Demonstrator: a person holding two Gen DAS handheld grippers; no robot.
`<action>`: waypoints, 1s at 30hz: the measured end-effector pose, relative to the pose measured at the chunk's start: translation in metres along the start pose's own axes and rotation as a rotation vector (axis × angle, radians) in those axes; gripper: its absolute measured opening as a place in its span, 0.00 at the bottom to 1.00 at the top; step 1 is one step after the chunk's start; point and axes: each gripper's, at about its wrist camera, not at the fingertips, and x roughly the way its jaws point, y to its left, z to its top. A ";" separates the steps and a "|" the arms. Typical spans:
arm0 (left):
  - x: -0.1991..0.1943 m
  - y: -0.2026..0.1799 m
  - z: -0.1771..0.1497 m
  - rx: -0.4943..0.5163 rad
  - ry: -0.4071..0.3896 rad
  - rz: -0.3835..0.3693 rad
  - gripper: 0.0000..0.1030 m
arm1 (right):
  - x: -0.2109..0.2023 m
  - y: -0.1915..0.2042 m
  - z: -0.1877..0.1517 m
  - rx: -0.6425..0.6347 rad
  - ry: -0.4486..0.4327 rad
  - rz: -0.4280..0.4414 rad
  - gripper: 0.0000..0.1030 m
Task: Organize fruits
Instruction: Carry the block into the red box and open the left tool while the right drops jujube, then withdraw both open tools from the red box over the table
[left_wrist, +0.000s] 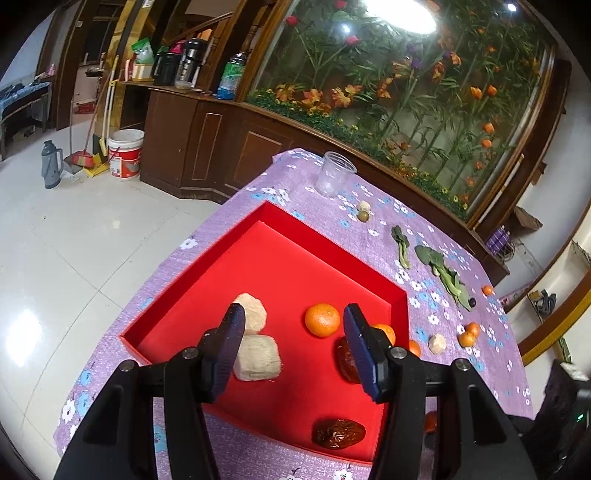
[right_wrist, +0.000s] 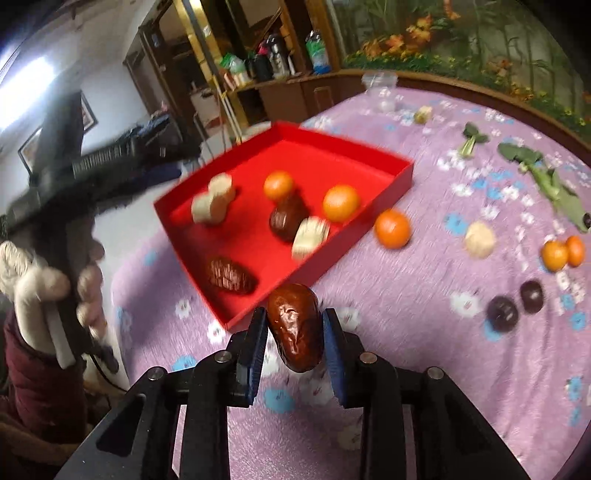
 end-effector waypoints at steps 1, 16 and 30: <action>0.000 0.002 0.000 -0.007 -0.002 0.003 0.53 | 0.000 0.003 0.005 -0.006 -0.005 -0.001 0.32; -0.002 0.000 -0.004 0.027 0.000 0.097 0.63 | 0.070 0.043 0.051 -0.055 0.022 0.034 0.39; 0.004 -0.065 -0.022 0.264 0.005 0.163 0.71 | 0.007 -0.026 0.029 0.105 -0.077 -0.058 0.51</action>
